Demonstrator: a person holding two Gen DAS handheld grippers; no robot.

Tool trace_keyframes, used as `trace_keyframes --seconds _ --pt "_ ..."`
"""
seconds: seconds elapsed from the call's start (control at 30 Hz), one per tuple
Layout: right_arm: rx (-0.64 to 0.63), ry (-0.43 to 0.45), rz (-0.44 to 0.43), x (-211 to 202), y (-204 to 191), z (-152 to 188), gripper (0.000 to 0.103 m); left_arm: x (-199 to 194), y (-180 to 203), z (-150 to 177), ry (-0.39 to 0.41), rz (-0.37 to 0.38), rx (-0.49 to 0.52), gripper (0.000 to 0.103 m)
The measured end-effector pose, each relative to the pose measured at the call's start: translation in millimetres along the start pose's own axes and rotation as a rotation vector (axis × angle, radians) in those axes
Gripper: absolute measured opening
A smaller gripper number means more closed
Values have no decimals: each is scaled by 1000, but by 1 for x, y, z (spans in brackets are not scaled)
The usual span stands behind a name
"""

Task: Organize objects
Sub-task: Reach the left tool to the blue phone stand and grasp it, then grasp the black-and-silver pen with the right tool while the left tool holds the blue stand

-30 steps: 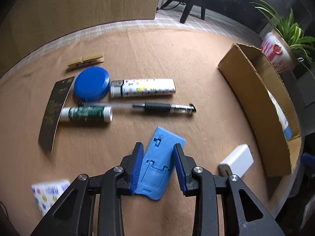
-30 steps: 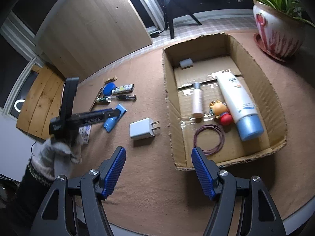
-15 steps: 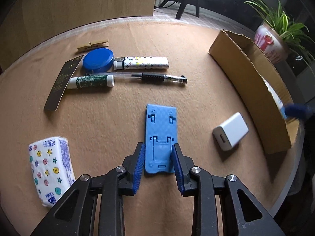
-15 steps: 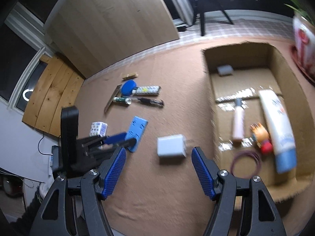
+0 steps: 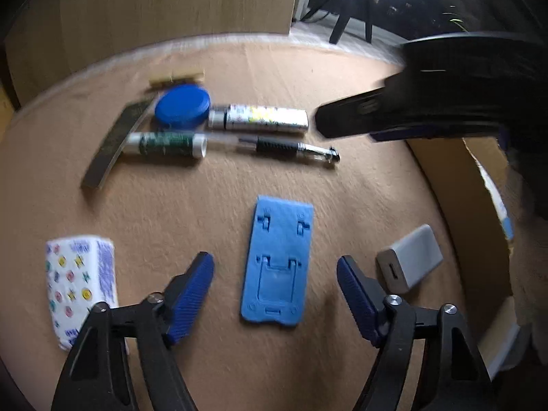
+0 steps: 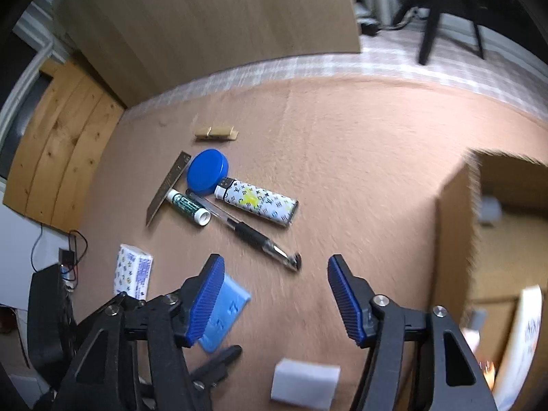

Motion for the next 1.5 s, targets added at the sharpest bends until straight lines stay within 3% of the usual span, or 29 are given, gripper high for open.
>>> trace_keyframes --seconds 0.07,0.17,0.47,0.6,1.1,1.3,1.5 --pt "-34 -14 35 9 -7 -6 52 -1 2 2 5 -51 20 53" --pt "-81 -26 81 20 -17 -13 51 -5 -10 9 7 -39 -3 40" --pt "-164 -41 189 41 -40 -17 39 -17 -28 30 -6 -11 -46 40" --pt "-162 -57 189 42 -48 -8 23 -23 -33 36 -8 3 -55 40" --pt "75 -66 -9 38 -54 73 10 -30 -42 70 -16 24 -20 40" --pt "125 -57 -42 32 -55 114 10 -41 -42 95 -22 37 -4 39" --pt "115 -62 -21 26 -60 154 10 -40 -44 100 -29 46 6 39"
Point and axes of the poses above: each gripper's, at about its wrist camera, not at the fingertips, and x roughly the way its jaws point, y to its right, z to its underside, the point moved 1 cm from there along x, roughly the way its jaws point, and after that the axes turned 8 degrees about -y, right-handed, at the moved point
